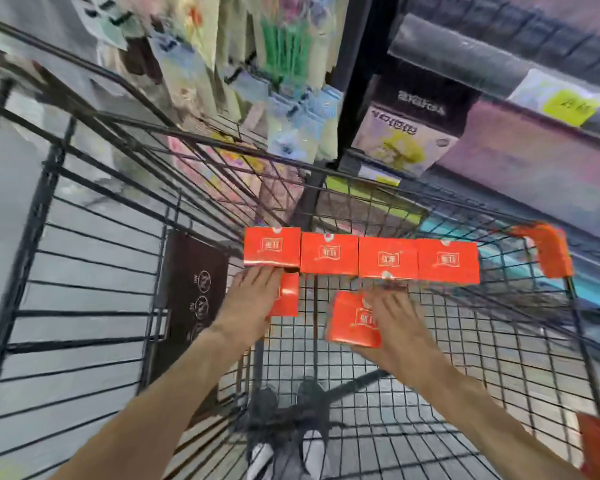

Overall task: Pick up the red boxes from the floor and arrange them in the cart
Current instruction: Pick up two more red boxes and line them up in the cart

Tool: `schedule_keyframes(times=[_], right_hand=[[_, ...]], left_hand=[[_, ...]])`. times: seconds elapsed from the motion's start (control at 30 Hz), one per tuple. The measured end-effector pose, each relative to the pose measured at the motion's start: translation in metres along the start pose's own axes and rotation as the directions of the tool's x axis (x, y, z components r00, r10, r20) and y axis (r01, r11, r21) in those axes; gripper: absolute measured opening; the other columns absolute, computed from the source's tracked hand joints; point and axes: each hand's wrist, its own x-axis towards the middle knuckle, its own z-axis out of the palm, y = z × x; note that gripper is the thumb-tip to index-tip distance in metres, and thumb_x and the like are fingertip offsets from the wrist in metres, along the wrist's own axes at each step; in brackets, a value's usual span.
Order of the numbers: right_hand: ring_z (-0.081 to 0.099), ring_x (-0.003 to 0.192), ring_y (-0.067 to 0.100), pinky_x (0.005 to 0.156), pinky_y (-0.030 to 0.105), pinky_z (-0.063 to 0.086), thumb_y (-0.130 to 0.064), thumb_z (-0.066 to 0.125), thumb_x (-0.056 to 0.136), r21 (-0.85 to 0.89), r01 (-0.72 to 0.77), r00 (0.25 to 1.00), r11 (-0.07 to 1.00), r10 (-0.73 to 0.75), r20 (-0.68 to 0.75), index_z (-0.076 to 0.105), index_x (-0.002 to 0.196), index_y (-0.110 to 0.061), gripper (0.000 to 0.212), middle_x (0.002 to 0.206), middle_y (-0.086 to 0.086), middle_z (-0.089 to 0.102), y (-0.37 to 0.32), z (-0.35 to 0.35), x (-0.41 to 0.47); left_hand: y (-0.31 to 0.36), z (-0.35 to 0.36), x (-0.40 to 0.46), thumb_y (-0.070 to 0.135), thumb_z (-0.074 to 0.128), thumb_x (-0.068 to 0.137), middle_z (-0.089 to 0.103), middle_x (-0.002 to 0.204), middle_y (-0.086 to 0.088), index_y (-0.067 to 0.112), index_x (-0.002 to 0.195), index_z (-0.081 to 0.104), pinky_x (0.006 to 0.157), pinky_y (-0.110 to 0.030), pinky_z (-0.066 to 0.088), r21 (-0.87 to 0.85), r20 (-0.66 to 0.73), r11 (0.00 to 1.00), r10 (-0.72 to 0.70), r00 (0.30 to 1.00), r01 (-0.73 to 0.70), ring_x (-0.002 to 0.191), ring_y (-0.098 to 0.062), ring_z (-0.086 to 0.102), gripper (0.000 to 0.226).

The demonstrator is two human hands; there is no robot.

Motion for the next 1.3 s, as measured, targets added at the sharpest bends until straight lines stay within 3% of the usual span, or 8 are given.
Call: schedule_keyframes(times=[0.2, 0.4, 0.7, 0.83, 0.93, 1.07, 1.2, 1.3], right_hand=[[0.035, 0.128, 0.017, 0.112, 0.038, 0.029, -0.057, 0.079, 0.076, -0.003, 0.008, 1.000, 1.000, -0.008, -0.001, 0.035, 0.151, -0.024, 0.092, 0.145, -0.006, 0.045, -0.007, 0.010, 0.013], [0.044, 0.124, 0.026, 0.110, 0.043, 0.027, -0.052, 0.087, 0.066, -0.141, 0.026, 0.996, 0.990, -0.037, -0.075, 0.045, 0.144, -0.018, 0.095, 0.137, 0.003, 0.048, -0.024, 0.019, 0.040], [0.047, 0.116, 0.035, 0.095, 0.050, 0.045, -0.042, 0.092, 0.060, -0.328, 0.083, 0.990, 0.941, -0.114, -0.077, 0.046, 0.141, -0.006, 0.100, 0.131, 0.013, 0.047, -0.034, 0.040, 0.072], [0.048, 0.115, 0.034, 0.096, 0.048, 0.042, -0.025, 0.085, 0.075, -0.326, 0.169, 0.966, 0.930, -0.222, -0.132, 0.048, 0.135, -0.007, 0.073, 0.128, 0.012, 0.048, -0.031, 0.054, 0.073], [0.046, 0.120, 0.035, 0.100, 0.047, 0.038, -0.011, 0.087, 0.067, -0.337, 0.222, 0.963, 0.915, -0.259, -0.070, 0.045, 0.137, -0.008, 0.081, 0.132, 0.012, 0.046, -0.027, 0.056, 0.073], [0.043, 0.123, 0.038, 0.101, 0.051, 0.045, 0.004, 0.080, 0.062, -0.380, 0.304, 0.942, 0.873, -0.335, -0.015, 0.042, 0.139, -0.006, 0.086, 0.135, 0.015, 0.043, -0.021, 0.057, 0.075], [0.046, 0.122, 0.036, 0.099, 0.047, 0.050, -0.005, 0.090, 0.055, -0.382, 0.337, 0.932, 0.861, -0.363, 0.005, 0.048, 0.135, -0.008, 0.091, 0.134, 0.014, 0.048, -0.017, 0.053, 0.077], [0.052, 0.121, 0.036, 0.097, 0.047, 0.052, -0.016, 0.094, 0.059, -0.351, 0.346, 0.930, 0.870, -0.367, 0.008, 0.055, 0.134, -0.009, 0.084, 0.132, 0.014, 0.055, -0.019, 0.046, 0.074]], left_hand=[[0.003, 0.007, -0.006, 0.023, 0.086, 0.067, 0.036, 0.145, -0.011, 0.013, 0.151, 0.030, 0.117, -0.047, 0.033, -0.001, -0.056, 0.996, -0.088, 0.995, 0.088, 0.137, -0.032, 0.039, 0.101], [-0.001, 0.005, -0.008, 0.020, 0.085, 0.067, 0.033, 0.145, -0.012, 0.015, 0.152, 0.027, 0.112, -0.050, 0.041, -0.056, -0.053, 0.986, -0.160, 0.986, 0.157, 0.137, -0.031, 0.036, 0.102], [-0.001, 0.004, -0.011, 0.002, 0.086, 0.062, 0.034, 0.145, -0.011, 0.013, 0.151, 0.025, 0.102, -0.037, 0.052, -0.103, -0.053, 0.984, -0.153, 0.987, 0.147, 0.133, -0.028, 0.037, 0.108], [-0.001, 0.007, -0.012, -0.001, 0.085, 0.061, 0.034, 0.147, -0.010, 0.014, 0.152, 0.025, 0.103, -0.035, 0.052, -0.135, -0.057, 0.980, -0.156, 0.986, 0.147, 0.135, -0.026, 0.037, 0.110], [-0.002, 0.008, -0.012, -0.004, 0.085, 0.058, 0.032, 0.148, -0.010, 0.014, 0.154, 0.022, 0.103, -0.034, 0.052, -0.125, -0.049, 0.981, -0.156, 0.987, 0.149, 0.136, -0.026, 0.036, 0.116], [-0.001, 0.012, -0.012, -0.010, 0.080, 0.053, 0.031, 0.146, -0.011, 0.015, 0.154, 0.022, 0.100, -0.035, 0.055, -0.107, -0.052, 0.983, -0.155, 0.987, 0.149, 0.135, -0.027, 0.036, 0.119], [0.000, 0.011, -0.011, -0.007, 0.080, 0.052, 0.027, 0.144, -0.011, 0.016, 0.154, 0.021, 0.099, -0.035, 0.055, -0.093, -0.049, 0.984, -0.158, 0.986, 0.153, 0.133, -0.028, 0.031, 0.120], [0.001, 0.010, -0.012, 0.009, 0.082, 0.069, 0.023, 0.149, -0.011, 0.016, 0.156, 0.015, 0.112, -0.040, 0.045, -0.070, -0.042, 0.988, -0.139, 0.989, 0.136, 0.141, -0.029, 0.027, 0.110]])
